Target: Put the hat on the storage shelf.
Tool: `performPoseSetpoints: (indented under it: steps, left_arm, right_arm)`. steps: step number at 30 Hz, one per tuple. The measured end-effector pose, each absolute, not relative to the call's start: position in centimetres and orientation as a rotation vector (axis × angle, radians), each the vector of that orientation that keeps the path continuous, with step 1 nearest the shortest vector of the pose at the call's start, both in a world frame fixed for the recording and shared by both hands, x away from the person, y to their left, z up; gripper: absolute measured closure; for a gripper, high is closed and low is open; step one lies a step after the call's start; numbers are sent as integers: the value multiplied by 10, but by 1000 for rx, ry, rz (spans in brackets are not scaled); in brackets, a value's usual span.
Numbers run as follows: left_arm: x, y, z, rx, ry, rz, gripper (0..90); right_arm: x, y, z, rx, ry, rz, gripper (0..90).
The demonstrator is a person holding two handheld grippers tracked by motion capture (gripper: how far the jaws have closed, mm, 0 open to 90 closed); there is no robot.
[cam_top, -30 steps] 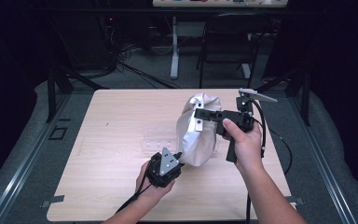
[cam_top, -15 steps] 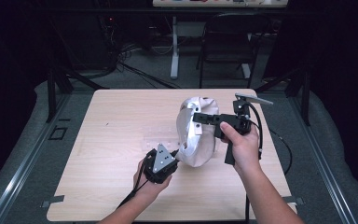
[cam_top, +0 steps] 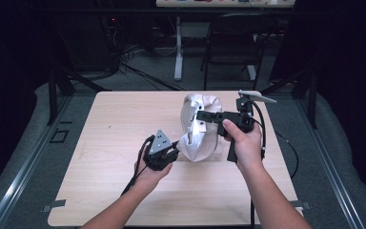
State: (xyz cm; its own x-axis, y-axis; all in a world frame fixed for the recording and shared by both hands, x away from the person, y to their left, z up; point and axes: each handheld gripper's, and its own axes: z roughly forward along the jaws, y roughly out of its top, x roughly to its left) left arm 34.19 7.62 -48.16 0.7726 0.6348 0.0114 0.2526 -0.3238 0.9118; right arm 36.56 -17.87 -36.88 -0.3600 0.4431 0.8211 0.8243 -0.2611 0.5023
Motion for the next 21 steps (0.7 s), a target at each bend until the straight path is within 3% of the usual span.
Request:
performPoseSetpoints:
  steps: [21]
  left_arm:
    - [356,75,-499,1915,717,449,834]
  right_arm:
    - [383,-177,-390,-1600,-1645,-1593,824]
